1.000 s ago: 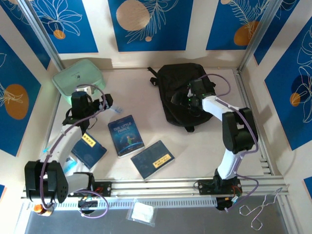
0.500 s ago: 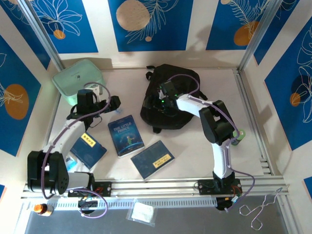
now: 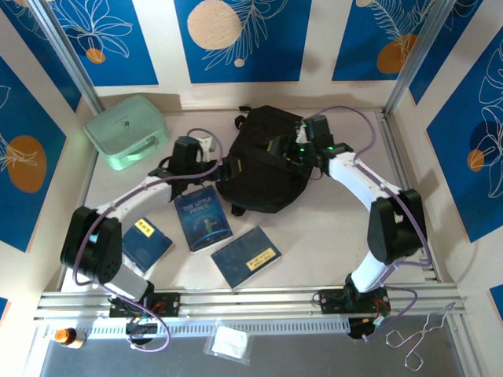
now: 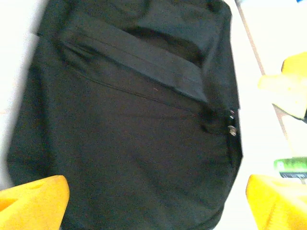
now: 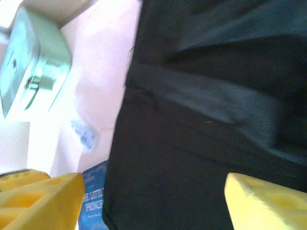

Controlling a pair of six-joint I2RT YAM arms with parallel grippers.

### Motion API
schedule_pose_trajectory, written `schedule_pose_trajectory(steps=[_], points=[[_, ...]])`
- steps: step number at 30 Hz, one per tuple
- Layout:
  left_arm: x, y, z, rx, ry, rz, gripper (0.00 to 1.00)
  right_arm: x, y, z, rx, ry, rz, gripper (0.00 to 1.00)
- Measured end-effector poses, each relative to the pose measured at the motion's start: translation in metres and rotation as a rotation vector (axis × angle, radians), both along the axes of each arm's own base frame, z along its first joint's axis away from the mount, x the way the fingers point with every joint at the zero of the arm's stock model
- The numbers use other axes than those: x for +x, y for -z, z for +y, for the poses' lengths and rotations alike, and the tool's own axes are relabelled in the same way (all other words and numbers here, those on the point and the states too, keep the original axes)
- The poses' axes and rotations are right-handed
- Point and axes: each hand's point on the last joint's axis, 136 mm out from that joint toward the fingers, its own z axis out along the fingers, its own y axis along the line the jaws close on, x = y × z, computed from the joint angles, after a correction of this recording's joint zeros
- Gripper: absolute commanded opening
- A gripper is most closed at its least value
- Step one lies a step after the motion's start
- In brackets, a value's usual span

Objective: Pack the student bag

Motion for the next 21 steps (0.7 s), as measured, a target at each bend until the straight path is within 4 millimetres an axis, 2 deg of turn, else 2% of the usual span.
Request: schedule_pose_trajectory(steps=[3,5,8,11,16,21], points=[[-0.013,0.015,-0.034,-0.029,0.046,0.067,0.86,-0.005,0.022,-0.035,-0.030,0.079,0.060,0.52],[-0.023,0.027,-0.055,-0.059,0.080,0.122,0.83,-0.011,0.043,-0.050,-0.051,0.111,0.125,0.50],[-0.036,0.043,-0.080,-0.096,0.120,0.191,0.77,-0.018,0.064,-0.061,-0.070,0.131,0.197,0.46],[-0.047,0.059,-0.097,-0.104,0.145,0.244,0.75,-0.017,0.073,-0.068,-0.077,0.147,0.224,0.40],[-0.054,0.076,-0.101,-0.077,0.131,0.290,0.68,-0.015,0.089,-0.074,-0.079,0.165,0.258,0.34],[-0.059,0.100,-0.084,-0.007,0.065,0.314,0.69,-0.021,0.111,-0.071,-0.047,0.160,0.295,0.33]])
